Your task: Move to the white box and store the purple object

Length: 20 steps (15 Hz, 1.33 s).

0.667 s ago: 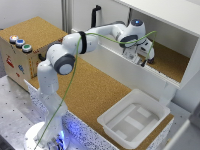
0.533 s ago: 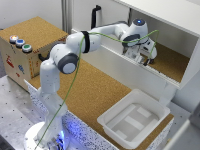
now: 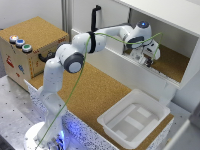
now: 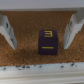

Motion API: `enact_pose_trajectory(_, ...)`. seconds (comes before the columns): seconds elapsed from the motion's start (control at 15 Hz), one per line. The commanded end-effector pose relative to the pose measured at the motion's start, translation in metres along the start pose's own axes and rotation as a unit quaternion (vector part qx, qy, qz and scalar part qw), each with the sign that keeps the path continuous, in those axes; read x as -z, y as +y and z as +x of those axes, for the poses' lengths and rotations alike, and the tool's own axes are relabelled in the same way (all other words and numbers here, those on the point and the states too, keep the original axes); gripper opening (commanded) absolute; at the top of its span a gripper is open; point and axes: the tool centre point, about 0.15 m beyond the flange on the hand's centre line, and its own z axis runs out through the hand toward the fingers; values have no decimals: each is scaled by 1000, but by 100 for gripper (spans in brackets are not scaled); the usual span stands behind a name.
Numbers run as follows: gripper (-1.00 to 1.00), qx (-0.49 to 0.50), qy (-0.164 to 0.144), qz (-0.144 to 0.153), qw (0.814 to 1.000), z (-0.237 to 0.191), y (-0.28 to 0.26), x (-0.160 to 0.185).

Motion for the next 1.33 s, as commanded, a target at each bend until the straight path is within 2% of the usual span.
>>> enact_pose_trajectory(0.0,-100,-13,-20,-3,1000,36,7,-26)
enact_pose_trajectory(0.67,-100,-18,-8,-17,1000,34,20,-31)
enact_pose_trajectory(0.93,-100,-10,19,-12,1000,15,16,2)
enact_pose_trajectory(1.27,-100,-8,15,5,1000,-31,17,27)
